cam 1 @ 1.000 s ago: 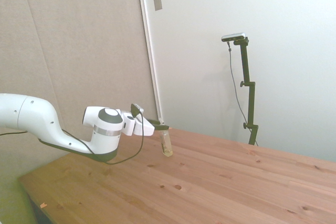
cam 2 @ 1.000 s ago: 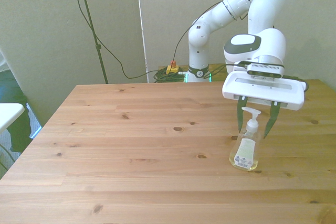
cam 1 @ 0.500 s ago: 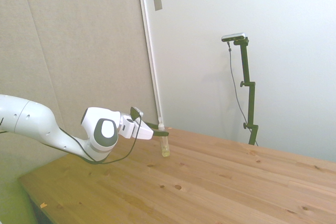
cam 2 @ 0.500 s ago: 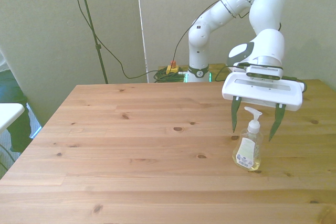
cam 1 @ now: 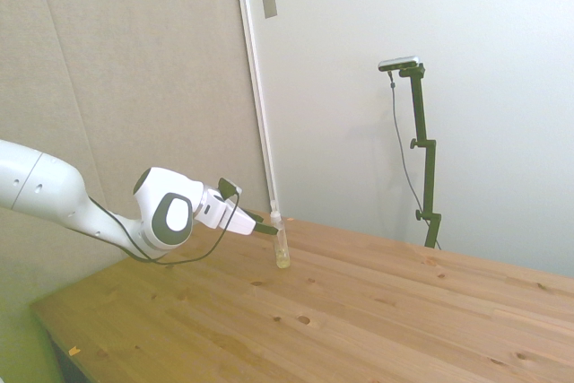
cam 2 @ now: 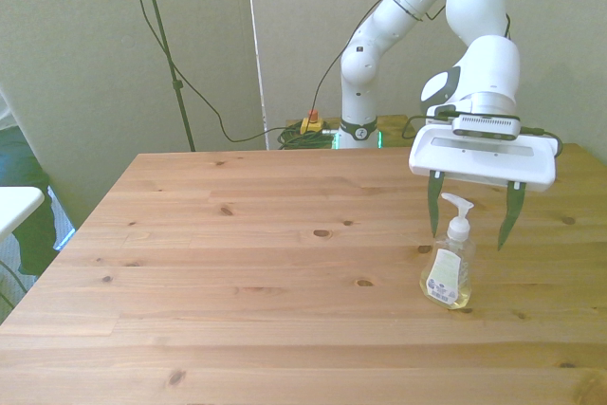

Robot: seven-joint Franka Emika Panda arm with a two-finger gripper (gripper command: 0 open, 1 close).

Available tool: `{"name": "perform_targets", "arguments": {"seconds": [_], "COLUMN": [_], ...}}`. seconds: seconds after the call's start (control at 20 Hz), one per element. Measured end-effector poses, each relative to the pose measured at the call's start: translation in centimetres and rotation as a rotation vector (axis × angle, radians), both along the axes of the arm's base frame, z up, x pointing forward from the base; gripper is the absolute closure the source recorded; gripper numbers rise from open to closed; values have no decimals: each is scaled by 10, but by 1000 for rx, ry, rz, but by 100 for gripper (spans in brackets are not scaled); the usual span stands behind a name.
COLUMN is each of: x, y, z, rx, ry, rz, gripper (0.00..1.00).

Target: Stand the sanitizer

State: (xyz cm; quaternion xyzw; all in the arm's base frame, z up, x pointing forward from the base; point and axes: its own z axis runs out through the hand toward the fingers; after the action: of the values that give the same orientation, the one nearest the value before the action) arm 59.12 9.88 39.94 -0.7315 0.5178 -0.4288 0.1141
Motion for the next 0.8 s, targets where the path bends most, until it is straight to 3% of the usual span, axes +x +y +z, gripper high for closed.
{"name": "perform_targets", "arguments": {"seconds": [0.25, 0.8], "x": [-8, -37], "y": [-17, 31], "z": [24, 0], "rx": [74, 89], "ry": [175, 549], "rz": [83, 418], "gripper": [0, 0]}}
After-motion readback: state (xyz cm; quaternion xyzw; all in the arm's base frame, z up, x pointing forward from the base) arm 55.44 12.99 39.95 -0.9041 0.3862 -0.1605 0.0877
